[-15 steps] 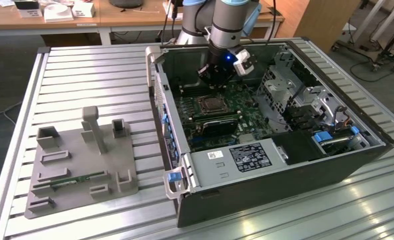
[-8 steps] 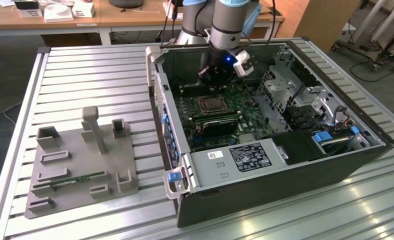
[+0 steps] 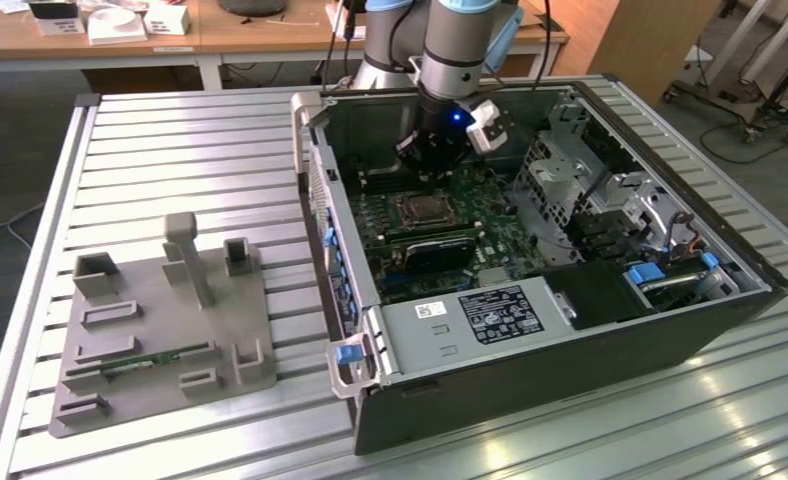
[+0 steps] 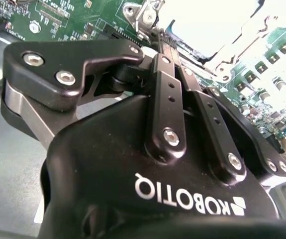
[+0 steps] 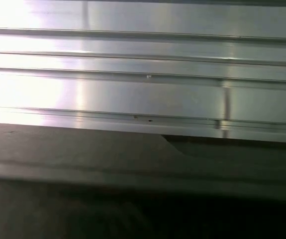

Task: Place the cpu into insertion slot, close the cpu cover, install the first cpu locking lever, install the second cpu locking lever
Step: 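Install the first cpu locking lever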

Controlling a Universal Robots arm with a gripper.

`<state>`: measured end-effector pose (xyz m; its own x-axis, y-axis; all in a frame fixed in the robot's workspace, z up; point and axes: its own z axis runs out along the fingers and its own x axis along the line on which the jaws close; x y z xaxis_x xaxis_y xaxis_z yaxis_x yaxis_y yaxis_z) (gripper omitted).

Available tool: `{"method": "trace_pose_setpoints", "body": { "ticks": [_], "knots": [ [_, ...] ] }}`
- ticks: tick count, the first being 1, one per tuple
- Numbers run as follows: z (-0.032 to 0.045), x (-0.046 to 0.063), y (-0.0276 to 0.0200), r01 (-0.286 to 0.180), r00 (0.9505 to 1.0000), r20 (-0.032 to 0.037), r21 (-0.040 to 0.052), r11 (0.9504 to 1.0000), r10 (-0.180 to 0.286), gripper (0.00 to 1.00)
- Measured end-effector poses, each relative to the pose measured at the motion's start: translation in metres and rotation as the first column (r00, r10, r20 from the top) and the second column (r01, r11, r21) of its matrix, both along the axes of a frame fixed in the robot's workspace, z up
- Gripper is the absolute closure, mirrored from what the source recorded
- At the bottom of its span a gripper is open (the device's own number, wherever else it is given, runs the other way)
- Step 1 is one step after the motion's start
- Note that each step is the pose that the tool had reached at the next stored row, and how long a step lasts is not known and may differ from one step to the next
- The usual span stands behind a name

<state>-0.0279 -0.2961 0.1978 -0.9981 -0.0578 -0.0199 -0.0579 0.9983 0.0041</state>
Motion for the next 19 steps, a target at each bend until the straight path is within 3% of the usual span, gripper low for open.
{"method": "trace_pose_setpoints", "body": {
  "ticks": [7, 14, 19],
  "knots": [
    [0.0008, -0.0001, -0.0001, 0.0, 1.0, -0.0006, 0.0069, 1.0, 0.0, 0.89],
    [0.0009, 0.0002, 0.0, -0.001, 1.0, -0.0005, 0.027, 0.9996, 0.001, 0.89],
    [0.0038, 0.0012, 0.0, 0.0, 1.0, -0.0004, 0.0273, 0.9996, 0.0, 0.89]
  ]
}}
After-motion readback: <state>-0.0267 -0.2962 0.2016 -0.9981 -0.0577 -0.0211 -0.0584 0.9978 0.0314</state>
